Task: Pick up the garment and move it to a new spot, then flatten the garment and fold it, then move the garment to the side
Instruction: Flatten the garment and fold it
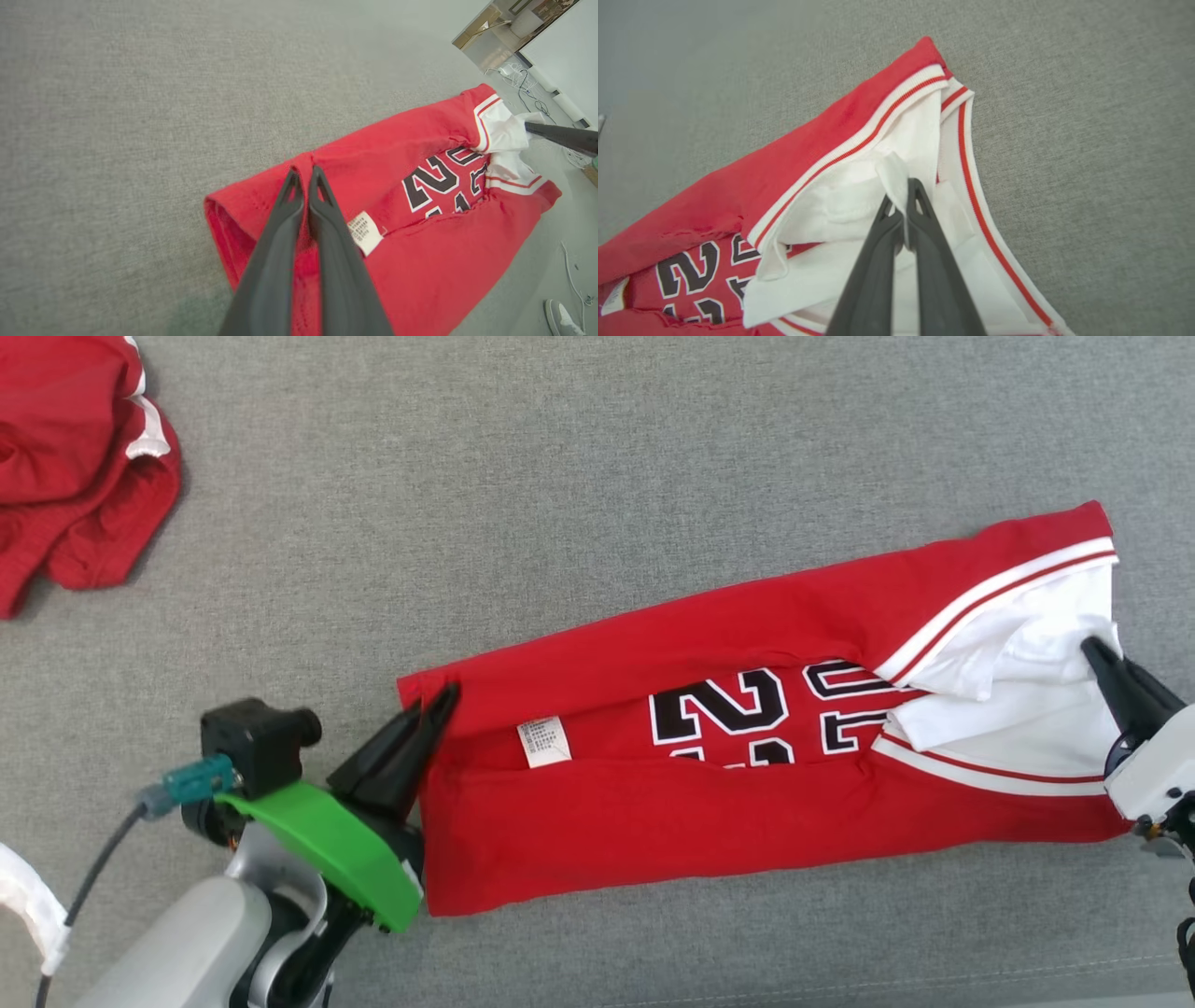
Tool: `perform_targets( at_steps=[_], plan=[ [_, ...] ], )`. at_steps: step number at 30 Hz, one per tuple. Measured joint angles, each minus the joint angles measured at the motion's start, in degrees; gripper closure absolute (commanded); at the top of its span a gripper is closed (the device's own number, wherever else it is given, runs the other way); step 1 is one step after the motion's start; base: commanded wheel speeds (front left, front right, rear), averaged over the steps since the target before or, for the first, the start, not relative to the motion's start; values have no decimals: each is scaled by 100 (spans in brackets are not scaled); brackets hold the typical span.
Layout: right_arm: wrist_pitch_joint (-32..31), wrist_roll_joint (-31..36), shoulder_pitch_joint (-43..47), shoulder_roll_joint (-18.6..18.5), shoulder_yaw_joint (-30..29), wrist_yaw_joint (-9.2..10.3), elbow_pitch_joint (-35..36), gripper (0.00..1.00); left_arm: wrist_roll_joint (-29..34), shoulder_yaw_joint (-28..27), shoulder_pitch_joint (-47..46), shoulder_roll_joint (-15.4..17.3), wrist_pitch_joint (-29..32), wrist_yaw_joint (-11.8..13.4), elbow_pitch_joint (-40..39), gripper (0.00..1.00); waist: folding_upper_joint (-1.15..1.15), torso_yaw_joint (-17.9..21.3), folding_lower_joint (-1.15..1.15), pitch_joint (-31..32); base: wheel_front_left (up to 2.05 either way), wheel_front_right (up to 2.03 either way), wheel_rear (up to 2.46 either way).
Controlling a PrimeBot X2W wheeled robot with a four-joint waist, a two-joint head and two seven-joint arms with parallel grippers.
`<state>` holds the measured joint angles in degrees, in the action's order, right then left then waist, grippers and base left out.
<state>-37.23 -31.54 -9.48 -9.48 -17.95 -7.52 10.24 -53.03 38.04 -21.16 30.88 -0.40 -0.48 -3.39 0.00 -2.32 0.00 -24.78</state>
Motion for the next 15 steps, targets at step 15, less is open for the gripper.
perform_targets(
  at_steps=[15],
  plan=[
    [-385, 672, -285, -409, -137, 2, -450, 0, 1790, -490, 800, -193, -1439, 1423, 21, 0, 0, -111, 0, 1, 0, 0, 0]
  ],
)
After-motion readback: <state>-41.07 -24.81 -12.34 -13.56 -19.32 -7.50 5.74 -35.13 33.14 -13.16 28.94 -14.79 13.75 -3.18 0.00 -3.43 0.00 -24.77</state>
